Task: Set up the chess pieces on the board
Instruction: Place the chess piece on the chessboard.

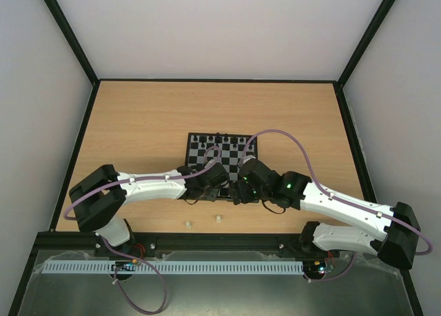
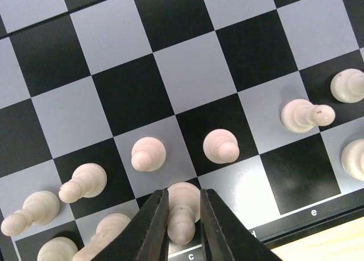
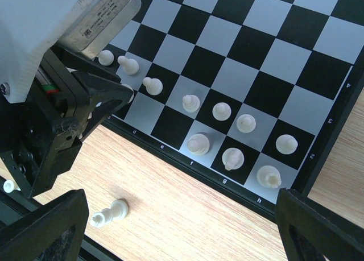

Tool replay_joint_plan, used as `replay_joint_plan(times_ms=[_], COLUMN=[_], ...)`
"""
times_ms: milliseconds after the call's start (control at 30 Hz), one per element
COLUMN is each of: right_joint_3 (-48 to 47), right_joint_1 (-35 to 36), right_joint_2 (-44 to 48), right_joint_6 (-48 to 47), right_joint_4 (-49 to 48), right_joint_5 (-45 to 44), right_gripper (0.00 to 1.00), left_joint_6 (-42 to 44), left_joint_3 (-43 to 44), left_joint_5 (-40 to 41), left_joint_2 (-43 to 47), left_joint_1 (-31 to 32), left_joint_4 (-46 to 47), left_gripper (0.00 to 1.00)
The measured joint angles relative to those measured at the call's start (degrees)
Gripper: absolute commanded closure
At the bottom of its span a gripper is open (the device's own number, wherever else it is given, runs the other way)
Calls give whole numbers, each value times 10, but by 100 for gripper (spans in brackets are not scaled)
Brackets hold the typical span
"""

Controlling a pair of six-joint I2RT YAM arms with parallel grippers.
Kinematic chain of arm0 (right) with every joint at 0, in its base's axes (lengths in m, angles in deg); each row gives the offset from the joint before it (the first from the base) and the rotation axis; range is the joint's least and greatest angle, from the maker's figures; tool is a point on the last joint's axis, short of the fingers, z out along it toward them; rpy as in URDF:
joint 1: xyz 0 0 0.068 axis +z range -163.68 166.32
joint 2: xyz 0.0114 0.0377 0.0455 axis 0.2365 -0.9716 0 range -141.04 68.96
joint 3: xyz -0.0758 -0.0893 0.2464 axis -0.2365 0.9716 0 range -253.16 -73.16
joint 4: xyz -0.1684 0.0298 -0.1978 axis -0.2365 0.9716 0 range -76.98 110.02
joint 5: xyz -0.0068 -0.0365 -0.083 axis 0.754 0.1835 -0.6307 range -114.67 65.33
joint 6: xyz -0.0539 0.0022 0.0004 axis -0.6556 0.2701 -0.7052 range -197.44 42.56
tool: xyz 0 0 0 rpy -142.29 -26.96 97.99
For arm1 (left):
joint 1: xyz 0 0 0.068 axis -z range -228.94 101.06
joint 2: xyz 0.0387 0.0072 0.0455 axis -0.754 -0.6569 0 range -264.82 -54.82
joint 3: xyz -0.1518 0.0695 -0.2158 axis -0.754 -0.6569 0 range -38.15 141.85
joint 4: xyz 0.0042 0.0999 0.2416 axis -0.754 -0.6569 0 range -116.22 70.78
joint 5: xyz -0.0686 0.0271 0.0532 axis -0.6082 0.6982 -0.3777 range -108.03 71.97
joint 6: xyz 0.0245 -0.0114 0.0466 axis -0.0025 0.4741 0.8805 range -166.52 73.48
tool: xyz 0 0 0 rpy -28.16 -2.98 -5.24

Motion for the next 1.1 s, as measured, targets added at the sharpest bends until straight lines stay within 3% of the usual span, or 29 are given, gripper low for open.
replay_joint_plan(times_ms=[667,867,1100], right_joint_3=[0,0,0], right_joint_1=[0,0,0], right_joint_2=[-6,-10,-11], right_joint_6=[0,0,0], right_joint_4=[-1,-1,-1], right_joint_5=[0,0,0], right_gripper=[9,9,9], left_joint_6=[-10,-11,-13], left_joint_3=[-13,-16,-16], left_joint_5=[-4,-5,-5], left_joint_2=[22,23,24], left_joint_1=[0,0,0], left_joint_4=[-10,-12,-15], left_gripper=[80,67,66])
